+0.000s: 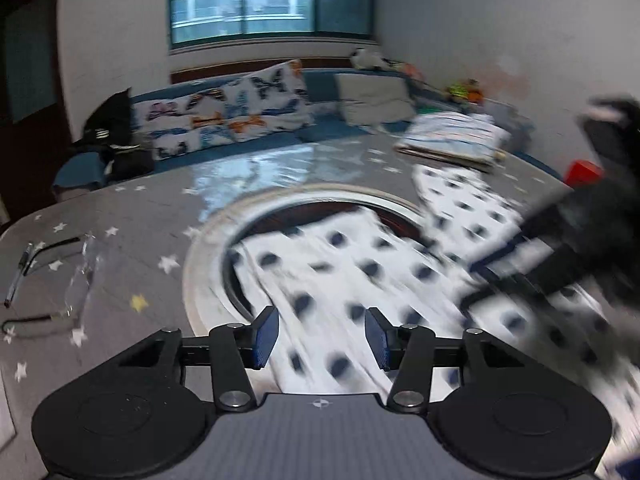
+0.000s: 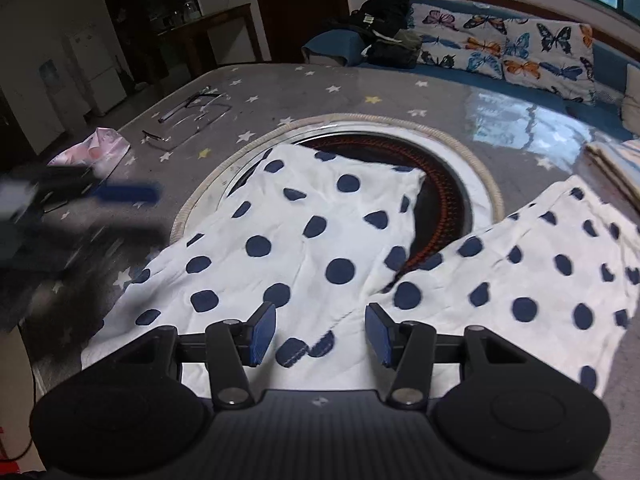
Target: Fold clothes
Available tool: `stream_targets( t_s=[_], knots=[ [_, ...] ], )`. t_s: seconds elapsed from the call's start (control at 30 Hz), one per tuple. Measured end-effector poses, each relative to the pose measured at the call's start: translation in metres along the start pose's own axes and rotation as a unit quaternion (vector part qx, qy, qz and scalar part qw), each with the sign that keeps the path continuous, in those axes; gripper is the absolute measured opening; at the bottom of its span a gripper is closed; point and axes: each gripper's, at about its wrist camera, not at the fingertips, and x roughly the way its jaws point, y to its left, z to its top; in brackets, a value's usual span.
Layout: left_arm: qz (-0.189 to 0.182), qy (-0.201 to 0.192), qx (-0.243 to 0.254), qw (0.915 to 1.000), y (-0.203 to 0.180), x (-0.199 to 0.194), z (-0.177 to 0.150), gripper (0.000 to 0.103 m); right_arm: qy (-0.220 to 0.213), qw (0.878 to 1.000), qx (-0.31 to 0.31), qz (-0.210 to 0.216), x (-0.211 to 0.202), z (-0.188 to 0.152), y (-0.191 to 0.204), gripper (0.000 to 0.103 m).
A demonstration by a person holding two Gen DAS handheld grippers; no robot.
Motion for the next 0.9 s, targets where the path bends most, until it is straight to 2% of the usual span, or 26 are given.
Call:
stream_targets(
  t_s=[0.17, 0.3, 0.5, 0.57, 0.6, 0.63, 0.7, 0.8, 0.9],
  knots=[
    [0.04, -0.002, -0.043, 0.9983, 0.027, 0.044, 0.024, 0.055, 0.006, 1.0, 0.007, 0.013, 0.007, -0.003, -0.002, 0.05],
    [0.049, 0.008, -0.052, 0.9974, 0.043, 0.073, 0.034, 0.056, 0.01, 1.0, 0.009, 0.019, 0.009, -0.003, -0.003, 0.05],
    [0.04, 0.02, -0.056, 0.9974, 0.049, 0.104, 0.039, 0.055, 0.012, 1.0, 0.011, 0.025, 0.011, -0.001, -0.003, 0.05],
    [0.035, 0.023, -0.06, 0.9973, 0.049, 0.11, 0.039, 0.049, 0.01, 1.0, 0.013, 0.026, 0.01, -0.001, -0.004, 0.05],
    [0.03, 0.02, -0.062, 0.9974, 0.049, 0.109, 0.039, 0.042, 0.008, 1.0, 0.014, 0.027, 0.01, -0.001, -0.004, 0.05],
    [0.025, 0.017, -0.065, 0.9974, 0.049, 0.108, 0.039, 0.029, 0.007, 0.999, 0.015, 0.028, 0.009, -0.001, -0.004, 0.05],
    [0.015, 0.011, -0.069, 0.9974, 0.048, 0.107, 0.039, 0.011, 0.005, 0.999, 0.017, 0.028, 0.008, -0.001, -0.005, 0.05],
    [0.0, 0.001, -0.076, 0.9971, 0.047, 0.103, 0.04, 0.006, -0.001, 0.999, 0.028, 0.022, 0.006, -0.001, -0.009, 0.05],
    [-0.027, -0.029, -0.075, 0.9964, 0.039, 0.078, 0.041, 0.004, -0.015, 0.999, 0.041, 0.012, -0.002, 0.001, -0.017, 0.05]
  ],
)
